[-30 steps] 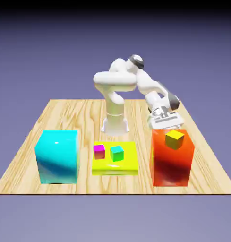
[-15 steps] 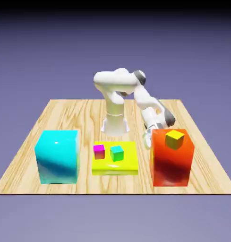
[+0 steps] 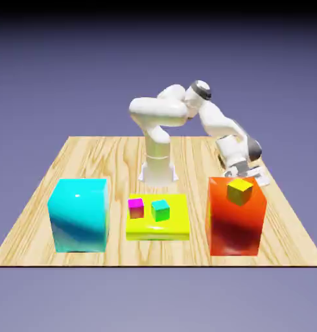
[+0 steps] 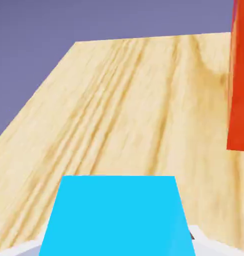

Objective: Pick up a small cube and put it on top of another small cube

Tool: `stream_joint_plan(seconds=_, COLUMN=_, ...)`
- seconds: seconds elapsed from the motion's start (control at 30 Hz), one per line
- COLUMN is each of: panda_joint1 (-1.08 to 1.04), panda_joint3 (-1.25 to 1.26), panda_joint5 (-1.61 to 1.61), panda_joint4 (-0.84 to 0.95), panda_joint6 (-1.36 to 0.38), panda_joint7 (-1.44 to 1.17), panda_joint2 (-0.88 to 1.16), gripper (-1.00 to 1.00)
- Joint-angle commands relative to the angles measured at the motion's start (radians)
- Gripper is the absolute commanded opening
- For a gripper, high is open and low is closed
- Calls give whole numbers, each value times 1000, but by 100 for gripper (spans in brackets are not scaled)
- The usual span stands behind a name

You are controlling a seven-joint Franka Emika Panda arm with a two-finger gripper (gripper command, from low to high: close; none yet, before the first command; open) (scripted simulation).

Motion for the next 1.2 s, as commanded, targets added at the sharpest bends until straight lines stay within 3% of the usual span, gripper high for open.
stream_joint_plan(seconds=0.0, panda_joint1=-23, panda_joint3=-20, panda_joint5=-45, panda_joint4=18, panda_joint6=-25, panda_joint7=38, panda_joint2=-3, gripper=-100)
stream_joint_plan(seconds=1.17, panda_joint1=-821, panda_joint3=-732, panda_joint5=-1567, panda_joint4=649, panda_joint6=-894, panda_joint7=1317, panda_joint2=-105, gripper=-100)
